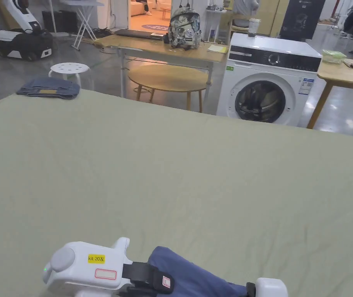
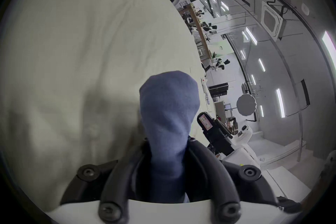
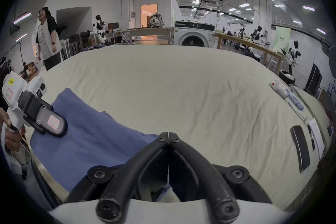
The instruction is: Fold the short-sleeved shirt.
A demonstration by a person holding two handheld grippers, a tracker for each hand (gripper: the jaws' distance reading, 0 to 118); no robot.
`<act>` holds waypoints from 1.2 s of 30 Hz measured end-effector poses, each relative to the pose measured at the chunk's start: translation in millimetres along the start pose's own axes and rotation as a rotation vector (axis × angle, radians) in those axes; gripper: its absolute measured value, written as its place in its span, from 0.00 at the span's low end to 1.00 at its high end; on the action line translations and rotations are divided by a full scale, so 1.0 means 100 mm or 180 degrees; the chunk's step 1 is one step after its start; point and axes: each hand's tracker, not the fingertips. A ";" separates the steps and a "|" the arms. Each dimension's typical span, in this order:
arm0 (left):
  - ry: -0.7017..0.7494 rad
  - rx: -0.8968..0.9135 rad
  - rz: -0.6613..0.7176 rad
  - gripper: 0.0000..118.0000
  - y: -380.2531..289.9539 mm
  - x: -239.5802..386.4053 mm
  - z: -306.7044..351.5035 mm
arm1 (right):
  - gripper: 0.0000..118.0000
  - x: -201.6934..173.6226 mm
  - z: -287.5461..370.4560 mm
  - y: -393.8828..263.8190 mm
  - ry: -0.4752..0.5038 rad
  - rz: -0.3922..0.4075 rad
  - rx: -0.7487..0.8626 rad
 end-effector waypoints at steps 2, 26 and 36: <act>0.0052 0.0052 0.0022 0.14 0.04 -0.01 0.19 | 0.00 -0.04 -0.01 0.07 0.0019 0.0062 -0.0006; 0.1333 0.0775 0.0200 0.14 0.85 -0.58 3.47 | 0.00 -0.86 -0.25 0.31 0.0426 0.0364 -0.0119; 0.1682 0.0908 0.0447 0.14 1.02 -0.82 4.25 | 0.00 -0.99 -0.31 0.33 0.0438 0.0476 -0.0188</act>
